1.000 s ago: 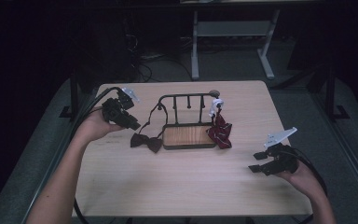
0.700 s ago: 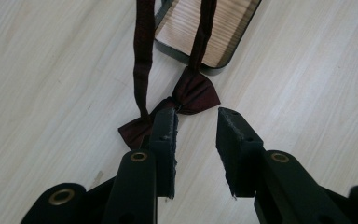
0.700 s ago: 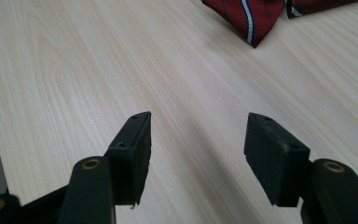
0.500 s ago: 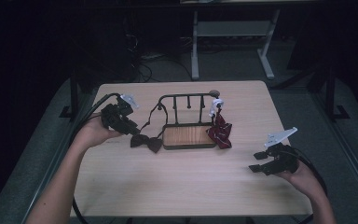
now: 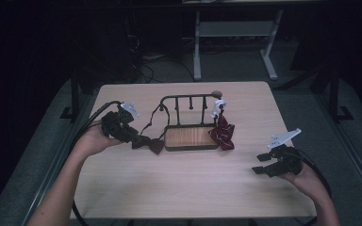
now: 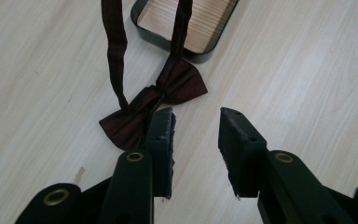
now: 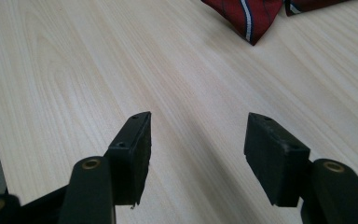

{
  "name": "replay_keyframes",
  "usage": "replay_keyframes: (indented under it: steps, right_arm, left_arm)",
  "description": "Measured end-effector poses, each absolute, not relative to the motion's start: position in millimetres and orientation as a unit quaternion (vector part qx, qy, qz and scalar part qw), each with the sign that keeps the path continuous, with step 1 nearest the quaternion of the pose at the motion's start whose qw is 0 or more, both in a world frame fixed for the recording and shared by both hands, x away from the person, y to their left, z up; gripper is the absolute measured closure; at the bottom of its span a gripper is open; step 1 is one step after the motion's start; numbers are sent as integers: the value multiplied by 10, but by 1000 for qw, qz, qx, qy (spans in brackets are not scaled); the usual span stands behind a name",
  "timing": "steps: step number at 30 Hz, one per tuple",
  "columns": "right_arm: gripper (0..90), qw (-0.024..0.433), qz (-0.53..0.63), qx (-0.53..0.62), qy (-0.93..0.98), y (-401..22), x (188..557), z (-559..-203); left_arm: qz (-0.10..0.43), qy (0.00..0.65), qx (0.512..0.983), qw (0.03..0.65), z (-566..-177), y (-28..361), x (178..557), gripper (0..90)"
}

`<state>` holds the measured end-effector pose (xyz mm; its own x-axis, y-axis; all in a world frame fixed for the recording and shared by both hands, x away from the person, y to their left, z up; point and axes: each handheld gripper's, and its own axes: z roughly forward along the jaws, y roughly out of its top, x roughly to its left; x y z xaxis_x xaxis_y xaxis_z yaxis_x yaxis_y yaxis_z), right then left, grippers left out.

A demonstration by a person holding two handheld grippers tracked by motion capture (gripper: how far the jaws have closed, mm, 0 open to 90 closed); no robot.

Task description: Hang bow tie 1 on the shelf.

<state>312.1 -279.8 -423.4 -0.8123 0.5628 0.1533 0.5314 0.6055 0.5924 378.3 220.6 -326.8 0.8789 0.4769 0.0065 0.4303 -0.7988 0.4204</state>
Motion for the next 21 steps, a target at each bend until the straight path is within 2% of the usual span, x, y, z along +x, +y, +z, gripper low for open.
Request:
replay_keyframes:
  steps: [21]
  right_arm:
    - [408, 24, 321, 309, 895, -2800, 3112, -4245]
  left_arm:
    - [53, 240, 947, 208, -3426, 2261, 3646, 617]
